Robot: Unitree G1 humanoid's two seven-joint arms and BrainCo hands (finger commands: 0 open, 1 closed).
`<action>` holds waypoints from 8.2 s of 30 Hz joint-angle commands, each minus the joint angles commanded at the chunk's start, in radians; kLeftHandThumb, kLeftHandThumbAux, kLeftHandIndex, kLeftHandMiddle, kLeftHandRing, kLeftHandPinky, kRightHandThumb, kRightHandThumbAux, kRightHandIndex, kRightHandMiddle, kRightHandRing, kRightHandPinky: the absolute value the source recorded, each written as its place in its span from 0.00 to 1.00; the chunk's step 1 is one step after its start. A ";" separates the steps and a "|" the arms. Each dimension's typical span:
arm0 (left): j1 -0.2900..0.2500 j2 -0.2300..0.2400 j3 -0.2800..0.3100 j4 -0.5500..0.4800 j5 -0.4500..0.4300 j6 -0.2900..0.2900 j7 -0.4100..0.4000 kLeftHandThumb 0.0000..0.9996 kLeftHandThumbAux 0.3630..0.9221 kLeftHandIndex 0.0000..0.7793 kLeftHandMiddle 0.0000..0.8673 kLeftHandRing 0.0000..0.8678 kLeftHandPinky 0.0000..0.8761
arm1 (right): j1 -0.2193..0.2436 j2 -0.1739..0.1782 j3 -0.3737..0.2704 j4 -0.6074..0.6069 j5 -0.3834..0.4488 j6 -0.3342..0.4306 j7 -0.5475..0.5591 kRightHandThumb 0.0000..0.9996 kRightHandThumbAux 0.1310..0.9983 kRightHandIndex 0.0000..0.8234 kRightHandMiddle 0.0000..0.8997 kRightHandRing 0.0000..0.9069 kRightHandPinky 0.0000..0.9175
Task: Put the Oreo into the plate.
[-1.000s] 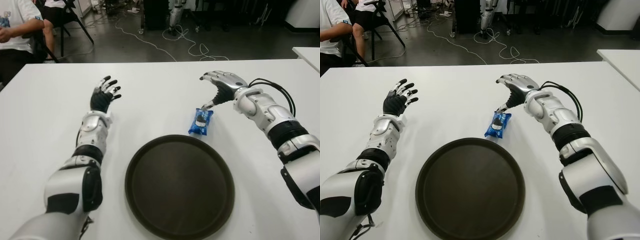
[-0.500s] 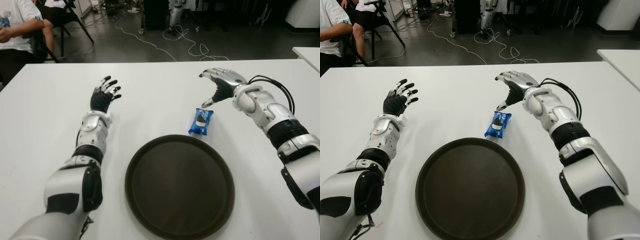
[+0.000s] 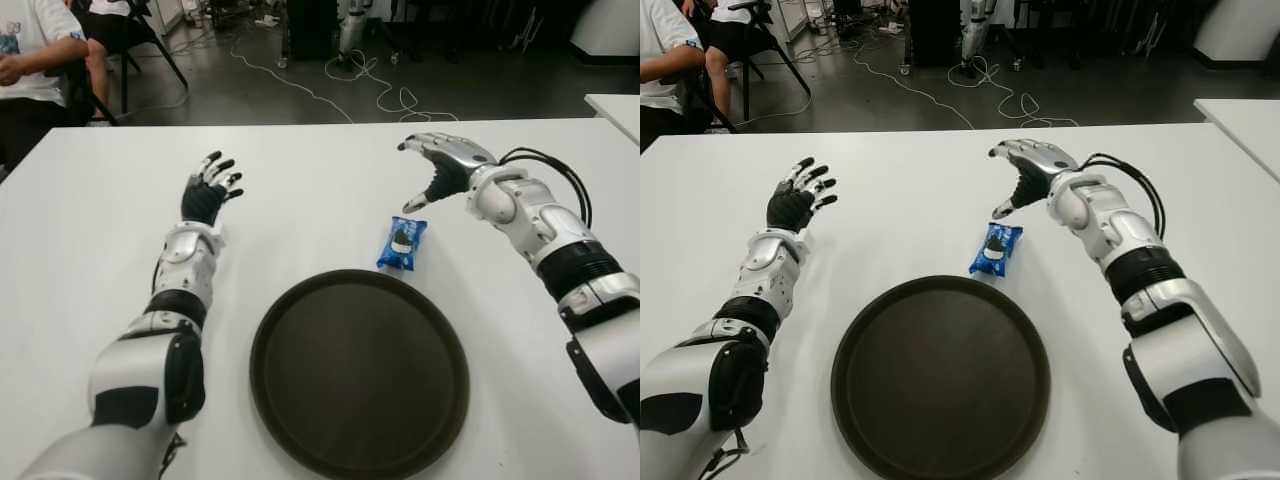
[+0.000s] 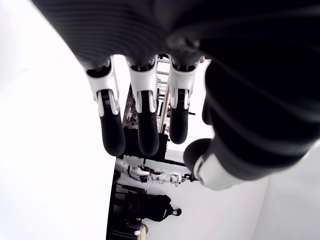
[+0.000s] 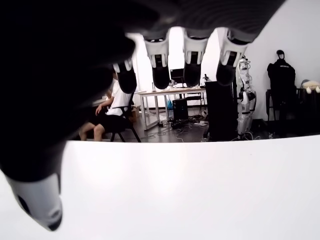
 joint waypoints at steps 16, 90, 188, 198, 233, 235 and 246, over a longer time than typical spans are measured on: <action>-0.002 0.000 -0.005 0.003 0.006 0.007 0.015 0.15 0.74 0.20 0.24 0.28 0.37 | 0.025 0.017 0.001 -0.014 0.009 -0.024 0.025 0.00 0.61 0.00 0.00 0.00 0.00; 0.010 0.015 0.000 0.000 -0.002 0.006 -0.017 0.17 0.71 0.15 0.21 0.26 0.36 | 0.075 0.021 0.116 0.351 -0.057 -0.490 -0.388 0.00 0.53 0.07 0.04 0.08 0.12; 0.008 0.016 0.011 -0.001 -0.007 0.015 -0.034 0.17 0.71 0.16 0.21 0.28 0.38 | 0.106 0.066 -0.011 0.424 0.047 -0.376 -0.274 0.00 0.44 0.14 0.13 0.17 0.22; 0.008 0.010 0.016 -0.002 -0.012 0.014 -0.027 0.15 0.71 0.16 0.21 0.28 0.38 | 0.106 0.063 -0.005 0.423 0.042 -0.372 -0.272 0.00 0.47 0.14 0.14 0.18 0.21; 0.009 0.002 0.016 -0.004 -0.011 0.011 -0.019 0.17 0.71 0.16 0.22 0.28 0.39 | 0.128 0.084 0.048 0.416 0.008 -0.396 -0.279 0.00 0.52 0.14 0.11 0.12 0.12; 0.009 0.001 0.017 -0.004 -0.011 0.011 -0.019 0.17 0.71 0.16 0.21 0.28 0.39 | 0.129 0.084 0.051 0.416 0.008 -0.396 -0.280 0.00 0.52 0.14 0.11 0.12 0.12; 0.010 0.001 0.015 -0.005 -0.010 0.008 -0.027 0.16 0.70 0.16 0.21 0.28 0.38 | 0.133 0.082 0.070 0.412 0.000 -0.398 -0.293 0.00 0.51 0.13 0.09 0.10 0.10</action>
